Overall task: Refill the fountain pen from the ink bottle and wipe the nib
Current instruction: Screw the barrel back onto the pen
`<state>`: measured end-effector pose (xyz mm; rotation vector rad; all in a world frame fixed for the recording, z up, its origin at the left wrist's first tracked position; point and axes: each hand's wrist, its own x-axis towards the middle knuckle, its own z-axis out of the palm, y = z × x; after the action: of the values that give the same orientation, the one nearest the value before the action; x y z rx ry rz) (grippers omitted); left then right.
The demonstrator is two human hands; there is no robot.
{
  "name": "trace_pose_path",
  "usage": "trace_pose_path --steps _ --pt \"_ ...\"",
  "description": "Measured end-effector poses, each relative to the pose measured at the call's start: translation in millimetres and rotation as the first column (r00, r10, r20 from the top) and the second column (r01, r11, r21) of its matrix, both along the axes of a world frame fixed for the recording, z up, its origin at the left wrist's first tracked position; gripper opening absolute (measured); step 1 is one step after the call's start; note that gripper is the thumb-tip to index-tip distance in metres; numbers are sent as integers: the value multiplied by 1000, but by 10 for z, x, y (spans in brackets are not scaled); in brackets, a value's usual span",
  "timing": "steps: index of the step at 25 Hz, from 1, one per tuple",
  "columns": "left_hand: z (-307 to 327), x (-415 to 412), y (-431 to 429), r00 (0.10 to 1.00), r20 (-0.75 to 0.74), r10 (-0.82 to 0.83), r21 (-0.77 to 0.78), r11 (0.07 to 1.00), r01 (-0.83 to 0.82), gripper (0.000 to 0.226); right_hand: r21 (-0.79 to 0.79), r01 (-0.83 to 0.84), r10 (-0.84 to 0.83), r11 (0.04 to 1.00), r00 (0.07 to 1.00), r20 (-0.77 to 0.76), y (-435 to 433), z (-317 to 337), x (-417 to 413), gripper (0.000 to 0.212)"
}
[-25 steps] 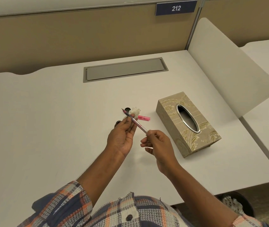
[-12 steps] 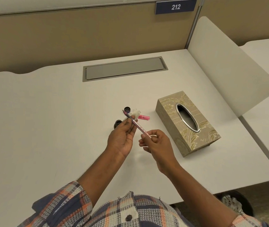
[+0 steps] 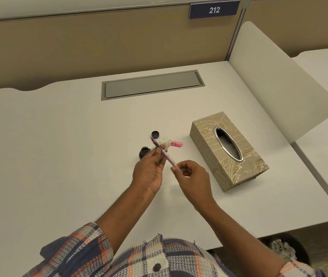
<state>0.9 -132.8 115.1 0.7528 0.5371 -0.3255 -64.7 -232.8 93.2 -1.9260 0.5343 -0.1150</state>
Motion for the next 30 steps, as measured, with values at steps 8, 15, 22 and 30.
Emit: trace_pose_path --steps 8,15,22,30 --pt "-62 -68 5 987 111 -117 117 988 104 26 -120 25 -2 992 983 186 25 -60 47 10" --pt "-85 -56 208 980 170 -105 419 908 25 20 -59 129 -109 990 957 267 -63 -165 40 6" --pt "-21 -33 492 962 271 41 521 834 -182 12 -203 102 -87 974 993 81 -180 -600 23 17" --pt "-24 -132 747 956 278 91 595 765 -246 6 -373 37 -23 927 999 44 -116 -871 40 18"
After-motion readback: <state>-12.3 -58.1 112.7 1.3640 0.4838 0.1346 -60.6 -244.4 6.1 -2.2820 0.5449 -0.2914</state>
